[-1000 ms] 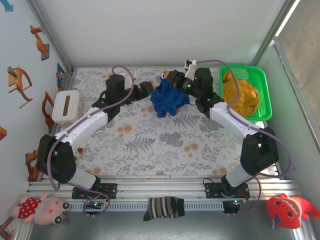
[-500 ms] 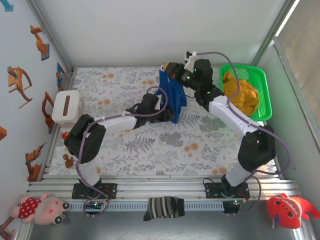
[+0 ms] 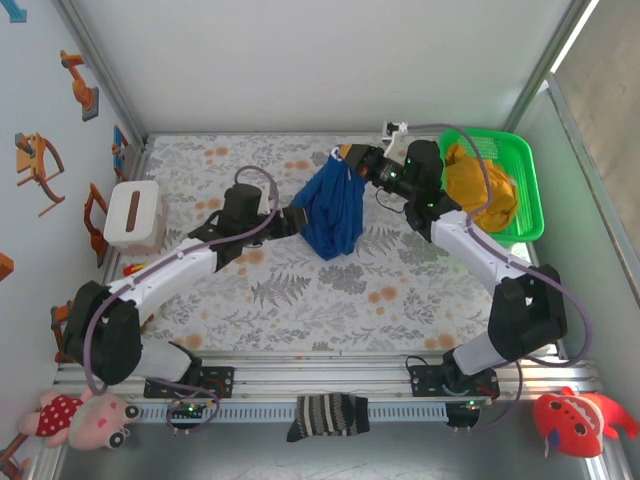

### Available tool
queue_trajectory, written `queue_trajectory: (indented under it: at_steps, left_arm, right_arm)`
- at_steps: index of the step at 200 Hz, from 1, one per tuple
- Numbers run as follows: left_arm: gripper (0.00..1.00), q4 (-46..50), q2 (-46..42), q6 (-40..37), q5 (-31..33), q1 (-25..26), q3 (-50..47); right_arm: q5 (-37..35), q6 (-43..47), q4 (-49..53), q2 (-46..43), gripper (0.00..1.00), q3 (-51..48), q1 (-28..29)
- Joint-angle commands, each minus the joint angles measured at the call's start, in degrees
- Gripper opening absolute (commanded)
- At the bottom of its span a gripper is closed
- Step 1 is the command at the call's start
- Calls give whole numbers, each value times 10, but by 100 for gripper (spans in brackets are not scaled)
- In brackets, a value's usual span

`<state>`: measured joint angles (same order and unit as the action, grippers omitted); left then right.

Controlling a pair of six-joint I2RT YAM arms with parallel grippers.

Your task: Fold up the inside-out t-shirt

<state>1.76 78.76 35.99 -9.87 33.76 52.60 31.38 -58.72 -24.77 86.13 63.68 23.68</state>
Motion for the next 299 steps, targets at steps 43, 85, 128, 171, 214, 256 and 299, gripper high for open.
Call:
queue_trajectory:
  at_steps: [43, 85, 128, 171, 214, 256, 299]
  left_arm:
    - [67, -30, 75, -27, -61, 1, 50]
    - [66, -69, 135, -28, -79, 15, 63]
    - [52, -75, 221, -29, -63, 24, 118]
    - [0, -6, 229, -56, -96, -33, 233]
    - [0, -40, 140, 29, -271, -106, 295]
    - [0, -218, 102, 136, -334, -122, 194]
    - [0, -435, 140, 287, -343, -149, 130]
  right_arm:
    - [33, -22, -89, -1, 0, -20, -1]
    - [29, -19, -80, -8, 0, -24, -1]
    - [31, -21, -73, -13, 0, -21, -2]
    - [33, 7, 16, -61, 0, -14, -54]
    - [-43, 98, 202, -111, 0, -24, -131]
    - [-111, 96, 172, -92, 0, -164, -108]
    - [-137, 75, 119, -22, 0, -245, -56]
